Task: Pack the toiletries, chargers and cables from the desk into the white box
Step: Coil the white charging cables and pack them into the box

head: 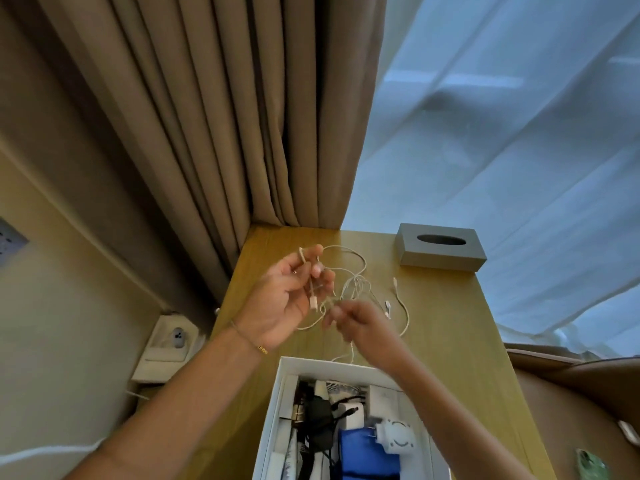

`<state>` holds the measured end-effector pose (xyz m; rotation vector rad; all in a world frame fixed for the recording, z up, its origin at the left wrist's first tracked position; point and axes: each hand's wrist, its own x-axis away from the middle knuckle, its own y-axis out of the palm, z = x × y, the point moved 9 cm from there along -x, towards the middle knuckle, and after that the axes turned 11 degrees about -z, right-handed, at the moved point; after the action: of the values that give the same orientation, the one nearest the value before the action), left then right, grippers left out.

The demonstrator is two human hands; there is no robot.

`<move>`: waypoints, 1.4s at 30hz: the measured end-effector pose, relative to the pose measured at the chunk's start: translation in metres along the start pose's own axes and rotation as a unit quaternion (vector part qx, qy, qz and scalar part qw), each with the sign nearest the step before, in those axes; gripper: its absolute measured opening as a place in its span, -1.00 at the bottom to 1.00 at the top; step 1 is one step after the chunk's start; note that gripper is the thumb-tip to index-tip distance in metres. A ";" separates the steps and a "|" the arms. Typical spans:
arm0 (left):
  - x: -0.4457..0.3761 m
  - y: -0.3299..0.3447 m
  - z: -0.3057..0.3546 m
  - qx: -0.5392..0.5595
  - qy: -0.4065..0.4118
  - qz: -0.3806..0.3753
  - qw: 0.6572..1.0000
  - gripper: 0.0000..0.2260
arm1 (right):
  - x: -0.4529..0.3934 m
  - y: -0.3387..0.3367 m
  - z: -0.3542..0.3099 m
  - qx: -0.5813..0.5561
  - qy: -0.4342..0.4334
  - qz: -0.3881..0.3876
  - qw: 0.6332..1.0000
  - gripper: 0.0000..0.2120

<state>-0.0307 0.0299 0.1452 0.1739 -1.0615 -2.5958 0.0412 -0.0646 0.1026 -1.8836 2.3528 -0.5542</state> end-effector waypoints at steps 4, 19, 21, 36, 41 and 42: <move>-0.005 -0.021 0.026 -0.363 0.080 0.113 0.921 -0.71 | 0.007 0.059 -0.006 0.148 0.005 -0.113 0.982 -0.74; 0.034 0.017 -0.015 -0.142 -0.042 -0.089 0.985 -0.67 | -0.003 -0.034 -0.031 0.070 -0.044 0.040 0.996 -0.75; 0.024 0.009 0.002 -0.042 0.011 -0.027 0.999 -0.71 | -0.002 -0.005 -0.014 0.079 -0.008 0.021 0.997 -0.72; 0.050 0.010 -0.044 -0.242 -0.143 -0.189 0.941 -0.59 | 0.006 -0.023 -0.053 0.052 -0.073 -0.016 0.996 -0.68; 0.036 0.032 -0.011 -0.003 -0.048 -0.149 0.988 -0.70 | -0.003 0.014 -0.010 -0.111 -0.035 0.013 0.993 -0.69; 0.031 0.026 -0.002 0.024 -0.020 -0.118 0.993 -0.71 | -0.001 0.028 -0.004 -0.083 -0.021 0.005 0.996 -0.70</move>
<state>-0.0530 0.0001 0.1621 0.2750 -1.1834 -2.7942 0.0143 -0.0572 0.0971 -1.9282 2.4479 -0.3224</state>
